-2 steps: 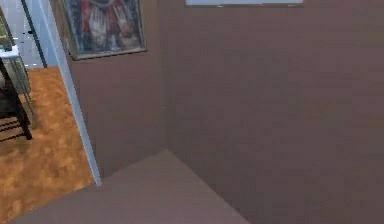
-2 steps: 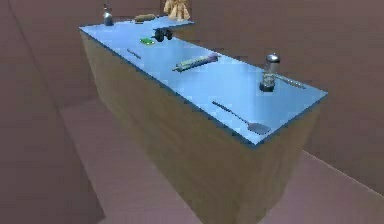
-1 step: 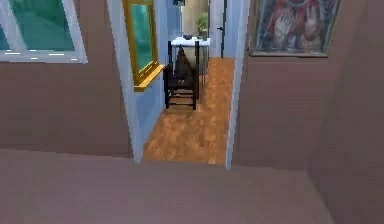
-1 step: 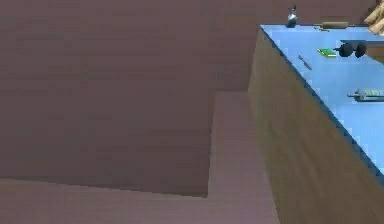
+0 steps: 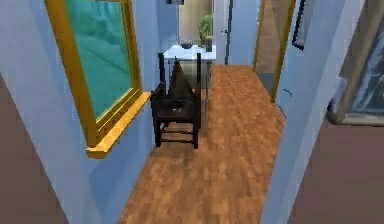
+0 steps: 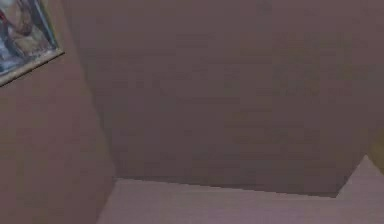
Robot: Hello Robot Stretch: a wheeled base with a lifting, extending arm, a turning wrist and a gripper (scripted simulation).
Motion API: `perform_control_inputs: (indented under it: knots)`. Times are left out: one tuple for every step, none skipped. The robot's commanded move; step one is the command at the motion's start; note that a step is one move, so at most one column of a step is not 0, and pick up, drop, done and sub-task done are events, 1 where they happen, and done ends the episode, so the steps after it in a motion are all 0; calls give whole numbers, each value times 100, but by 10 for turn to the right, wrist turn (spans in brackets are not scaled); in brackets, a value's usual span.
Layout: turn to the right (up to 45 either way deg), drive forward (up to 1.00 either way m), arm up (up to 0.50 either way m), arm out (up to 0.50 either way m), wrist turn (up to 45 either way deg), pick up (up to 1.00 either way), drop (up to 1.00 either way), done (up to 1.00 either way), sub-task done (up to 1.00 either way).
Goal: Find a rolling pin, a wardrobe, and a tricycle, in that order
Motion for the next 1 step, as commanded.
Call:
perform_control_inputs:
  knots:
    - [-300, 0, 0, 0, 0, 0, 0, 0, 0]
